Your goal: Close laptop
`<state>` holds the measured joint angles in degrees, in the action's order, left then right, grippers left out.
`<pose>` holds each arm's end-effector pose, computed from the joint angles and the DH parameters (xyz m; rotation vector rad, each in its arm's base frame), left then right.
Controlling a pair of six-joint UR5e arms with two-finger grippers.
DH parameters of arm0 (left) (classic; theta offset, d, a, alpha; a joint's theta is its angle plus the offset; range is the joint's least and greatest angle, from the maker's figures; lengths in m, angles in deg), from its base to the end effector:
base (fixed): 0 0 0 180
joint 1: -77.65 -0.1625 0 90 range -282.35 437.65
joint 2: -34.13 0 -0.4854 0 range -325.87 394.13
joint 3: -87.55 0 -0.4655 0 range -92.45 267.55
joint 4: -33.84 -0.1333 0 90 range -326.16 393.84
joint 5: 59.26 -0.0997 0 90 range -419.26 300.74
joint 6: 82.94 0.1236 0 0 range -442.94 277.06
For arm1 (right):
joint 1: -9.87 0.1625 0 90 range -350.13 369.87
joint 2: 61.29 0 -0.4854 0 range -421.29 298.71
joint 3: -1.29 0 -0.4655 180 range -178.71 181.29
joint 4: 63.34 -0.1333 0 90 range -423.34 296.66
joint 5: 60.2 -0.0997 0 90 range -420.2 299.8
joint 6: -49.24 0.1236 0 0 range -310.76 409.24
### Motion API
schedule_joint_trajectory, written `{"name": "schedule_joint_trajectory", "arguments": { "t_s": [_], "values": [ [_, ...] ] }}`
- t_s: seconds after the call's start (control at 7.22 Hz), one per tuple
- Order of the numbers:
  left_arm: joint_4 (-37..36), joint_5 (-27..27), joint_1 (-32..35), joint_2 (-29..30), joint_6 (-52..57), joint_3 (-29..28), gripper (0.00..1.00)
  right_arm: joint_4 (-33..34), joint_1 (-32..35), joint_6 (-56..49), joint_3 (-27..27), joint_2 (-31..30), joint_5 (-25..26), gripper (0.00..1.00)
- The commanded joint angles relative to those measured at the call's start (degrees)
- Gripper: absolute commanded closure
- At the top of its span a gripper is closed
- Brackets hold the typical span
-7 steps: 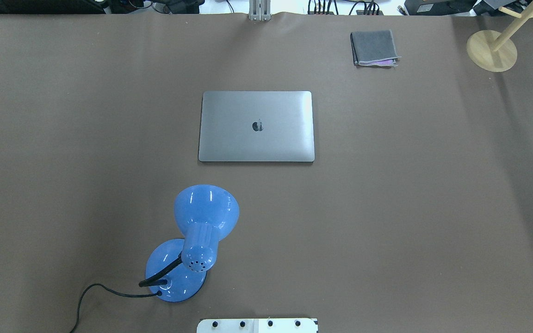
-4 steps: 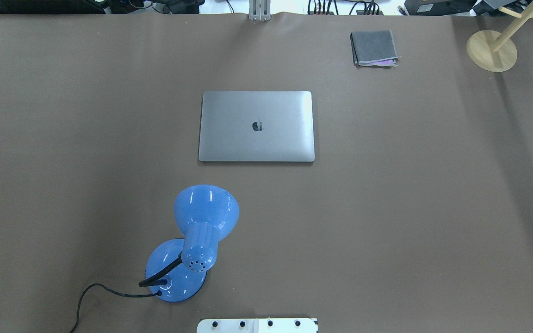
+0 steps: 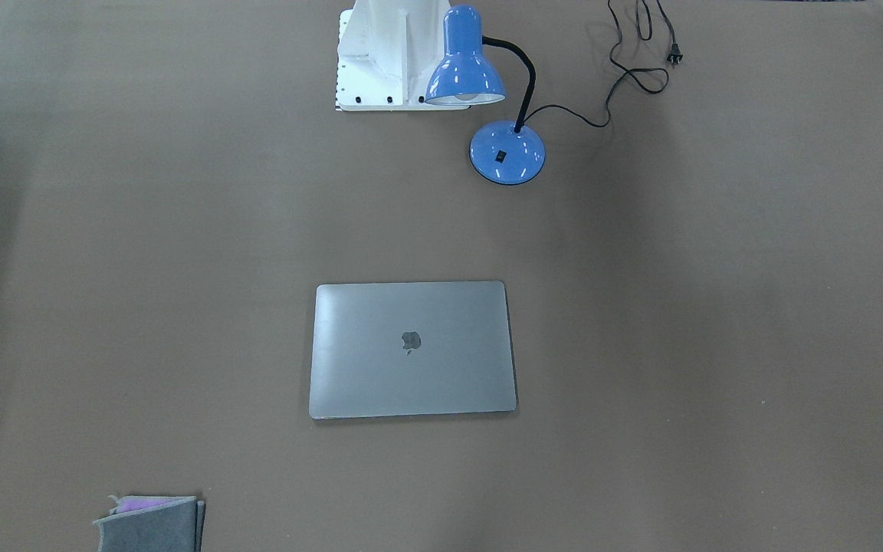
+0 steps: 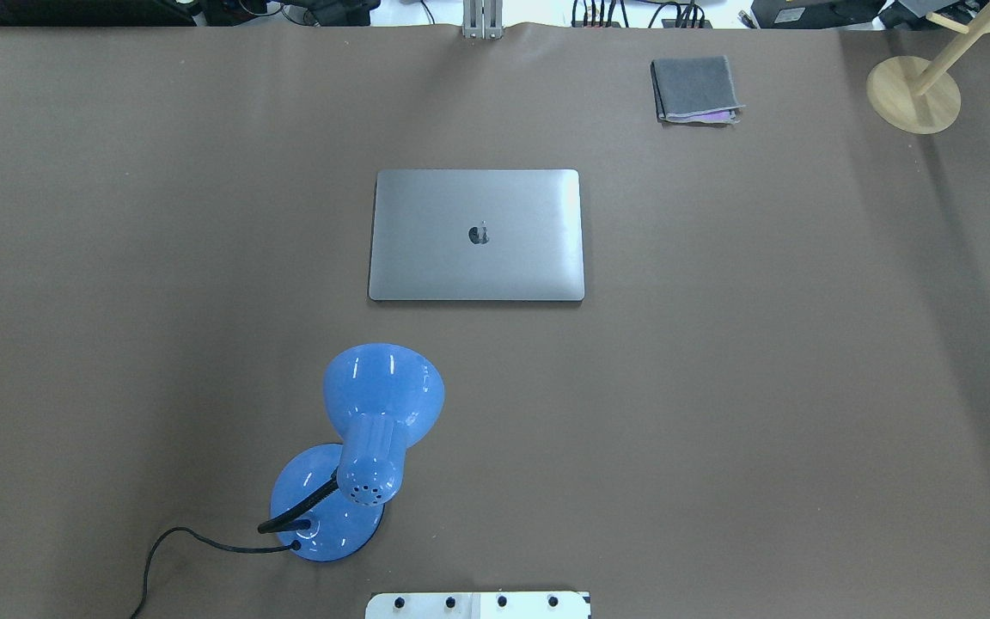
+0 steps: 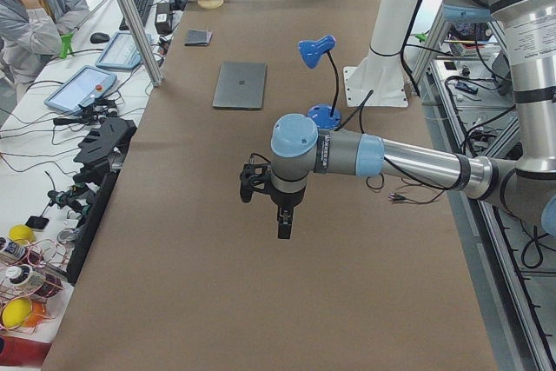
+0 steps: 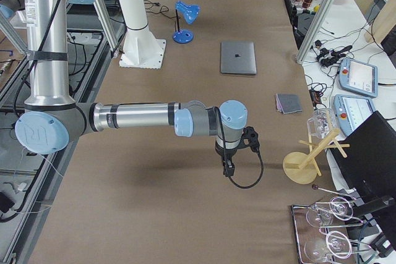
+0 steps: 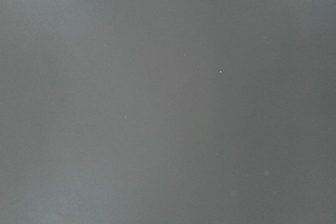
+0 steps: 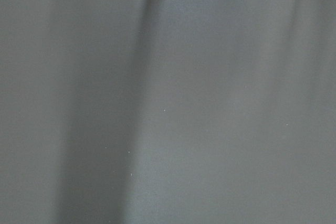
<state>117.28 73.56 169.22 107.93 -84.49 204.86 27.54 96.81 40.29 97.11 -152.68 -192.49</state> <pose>-0.0610 -0.4264 0.6214 0.0758 0.7469 -0.0222 0.0203 -0.5594 0.6969 0.0972 -0.7354 -0.2228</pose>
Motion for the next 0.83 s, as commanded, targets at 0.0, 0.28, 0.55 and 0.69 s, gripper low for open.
{"name": "schedule_joint_trajectory", "arguments": {
  "t_s": [0.0,0.28,0.55,0.69],
  "values": [
    [-0.20,0.60,0.36,-0.15,-0.03,-0.14,0.02,0.00,-0.02,-0.10,-0.37,-0.01,-0.07,0.00],
    [-0.29,0.52,0.54,-0.50,-0.30,0.20,0.02,0.00,-0.02,-0.10,-0.46,0.08,-0.16,0.00],
    [-0.29,0.43,0.54,-0.50,-0.30,0.20,0.02,0.00,-0.02,-0.10,-0.46,-0.18,-0.24,0.00],
    [-0.29,0.43,0.54,-0.50,-0.21,0.47,0.02,0.00,-0.02,-0.10,-0.46,-0.36,-0.33,0.00]
  ]
}}
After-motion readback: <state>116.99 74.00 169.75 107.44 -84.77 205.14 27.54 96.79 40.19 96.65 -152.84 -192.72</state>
